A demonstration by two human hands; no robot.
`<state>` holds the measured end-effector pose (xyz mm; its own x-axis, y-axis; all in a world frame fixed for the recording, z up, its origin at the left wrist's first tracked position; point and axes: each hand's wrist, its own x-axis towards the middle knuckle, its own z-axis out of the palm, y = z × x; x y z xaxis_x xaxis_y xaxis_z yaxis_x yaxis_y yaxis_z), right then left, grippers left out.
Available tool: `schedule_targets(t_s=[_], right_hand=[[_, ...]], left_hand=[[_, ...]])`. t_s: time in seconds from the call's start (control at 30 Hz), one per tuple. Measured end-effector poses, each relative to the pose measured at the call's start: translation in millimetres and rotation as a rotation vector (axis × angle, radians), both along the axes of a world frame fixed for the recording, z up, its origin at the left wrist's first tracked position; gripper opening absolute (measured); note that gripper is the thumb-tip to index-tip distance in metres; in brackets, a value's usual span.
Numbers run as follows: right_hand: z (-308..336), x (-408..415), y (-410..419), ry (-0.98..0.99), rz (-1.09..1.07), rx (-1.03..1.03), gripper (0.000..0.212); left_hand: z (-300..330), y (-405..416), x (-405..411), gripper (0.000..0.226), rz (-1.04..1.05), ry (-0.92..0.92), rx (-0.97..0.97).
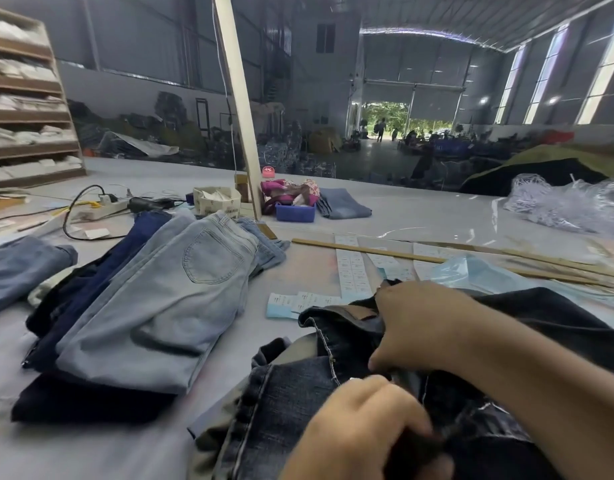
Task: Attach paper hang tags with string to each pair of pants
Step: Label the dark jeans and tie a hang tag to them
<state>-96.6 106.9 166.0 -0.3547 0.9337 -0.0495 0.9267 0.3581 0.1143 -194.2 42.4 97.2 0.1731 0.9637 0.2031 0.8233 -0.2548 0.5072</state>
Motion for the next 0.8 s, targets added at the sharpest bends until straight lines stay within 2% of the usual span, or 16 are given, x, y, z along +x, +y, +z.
schedule_targets(t_s=[0.03, 0.07, 0.1, 0.13, 0.2, 0.27, 0.33, 0.4, 0.5, 0.57, 0.63, 0.7, 0.8], right_hand=[[-10.0, 1.6, 7.7, 0.054, -0.013, -0.011, 0.021], [-18.3, 5.6, 13.9, 0.147, -0.031, -0.023, 0.009], [-24.6, 11.4, 19.1, 0.271, -0.056, -0.052, 0.004], [-28.0, 17.6, 23.1, 0.435, -0.086, -0.102, 0.011], [-28.9, 28.6, 26.5, 0.885, -0.154, -0.289, 0.022], [-28.8, 35.1, 24.1, 1.255, -0.167, -0.506, 0.025], [-27.5, 36.5, 18.7, 1.513, -0.151, -0.659, 0.014], [-24.4, 38.0, 14.6, 1.708, -0.103, -0.768, 0.014], [-18.9, 43.8, 11.6, 1.871, 0.001, -0.868, 0.026], [-16.2, 48.5, 11.8, 1.932, 0.056, -0.888, 0.032], [-15.0, 51.6, 10.8, 1.957, 0.113, -0.914, 0.038], [-14.0, 53.6, 9.4, 1.974, 0.142, -0.898, 0.033], [-12.2, 55.1, 7.9, 2.011, 0.137, -0.913, 0.037]], left_hand=[[-1.5, -9.2, -6.4, 0.090, -0.015, -0.108, -0.010], [-9.8, -16.9, -16.4, 0.073, -0.139, -0.219, -0.015], [-8.9, -24.7, -25.7, 0.060, -0.096, -0.386, 0.024], [-0.1, -34.6, -39.7, 0.056, -0.074, -0.482, -0.012], [-1.6, -32.6, -61.1, 0.054, -0.045, -0.537, -0.025], [-1.8, -11.8, -64.2, 0.034, 0.100, -0.523, -0.101], [-1.6, 8.7, -61.1, 0.028, 0.183, -0.489, -0.130], [-3.6, 23.2, -55.1, 0.040, 0.220, -0.430, -0.178], [-12.6, 37.0, -46.8, 0.060, 0.279, -0.438, -0.227], [-19.0, 40.2, -45.8, 0.064, 0.309, -0.490, -0.218], [-23.3, 40.2, -45.1, 0.061, 0.298, -0.514, -0.200], [-23.8, 43.5, -46.1, 0.051, 0.226, -0.565, -0.191], [-18.5, 51.3, -44.3, 0.029, 0.058, -0.729, -0.137]])
